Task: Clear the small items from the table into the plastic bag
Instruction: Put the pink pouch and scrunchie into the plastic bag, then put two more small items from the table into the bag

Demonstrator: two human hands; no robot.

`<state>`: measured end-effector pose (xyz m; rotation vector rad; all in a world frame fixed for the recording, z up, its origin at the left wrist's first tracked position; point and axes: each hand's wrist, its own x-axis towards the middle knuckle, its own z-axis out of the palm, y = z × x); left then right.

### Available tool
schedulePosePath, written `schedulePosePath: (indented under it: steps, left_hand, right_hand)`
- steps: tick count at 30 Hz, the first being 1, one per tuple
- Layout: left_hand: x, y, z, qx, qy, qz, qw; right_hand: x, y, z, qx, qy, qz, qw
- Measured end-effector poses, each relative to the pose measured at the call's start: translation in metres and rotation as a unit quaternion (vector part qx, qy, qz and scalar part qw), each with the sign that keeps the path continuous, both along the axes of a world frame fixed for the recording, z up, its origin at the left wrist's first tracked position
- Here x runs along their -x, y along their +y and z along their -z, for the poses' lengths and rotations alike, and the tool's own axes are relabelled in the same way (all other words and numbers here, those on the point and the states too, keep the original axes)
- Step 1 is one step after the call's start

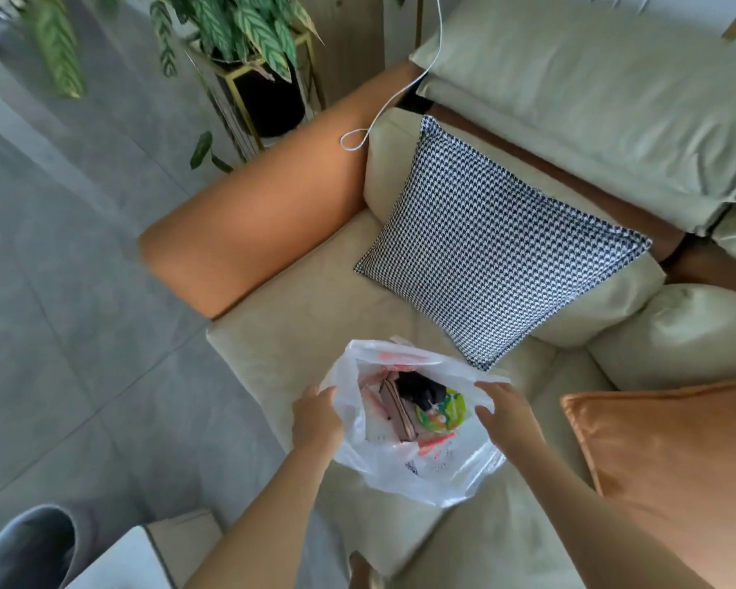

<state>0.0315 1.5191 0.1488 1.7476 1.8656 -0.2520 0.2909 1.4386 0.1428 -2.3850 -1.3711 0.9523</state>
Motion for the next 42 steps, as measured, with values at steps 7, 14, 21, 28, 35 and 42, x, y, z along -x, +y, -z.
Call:
schedulePosePath:
  steps: [7,14,21,28,35,42]
  left_hand:
    - [0.018,-0.059,-0.043,0.023,-0.080,-0.056,0.995]
    - [0.056,-0.136,-0.075,0.064,-0.070,-0.076,0.993]
    - [0.106,-0.211,-0.080,0.061,-0.076,-0.153,0.983]
    - [0.155,-0.312,-0.073,0.075,-0.122,-0.229,0.963]
    - [0.192,-0.455,-0.077,0.078,-0.134,-0.334,0.930]
    - [0.203,-0.597,-0.060,0.044,-0.114,-0.444,0.888]
  right_hand:
    - [0.042,-0.022,-0.033,0.037,0.003,-0.099,0.994]
    - [0.116,-0.040,-0.050,0.070,-0.010,-0.230,0.971]
    - [0.195,-0.073,-0.064,0.080,-0.036,-0.380,0.921]
    - [0.265,-0.153,-0.062,0.074,-0.032,-0.501,0.862]
    - [0.321,-0.264,-0.065,0.044,-0.023,-0.621,0.782]
    - [0.350,-0.368,-0.060,0.053,-0.045,-0.687,0.723]
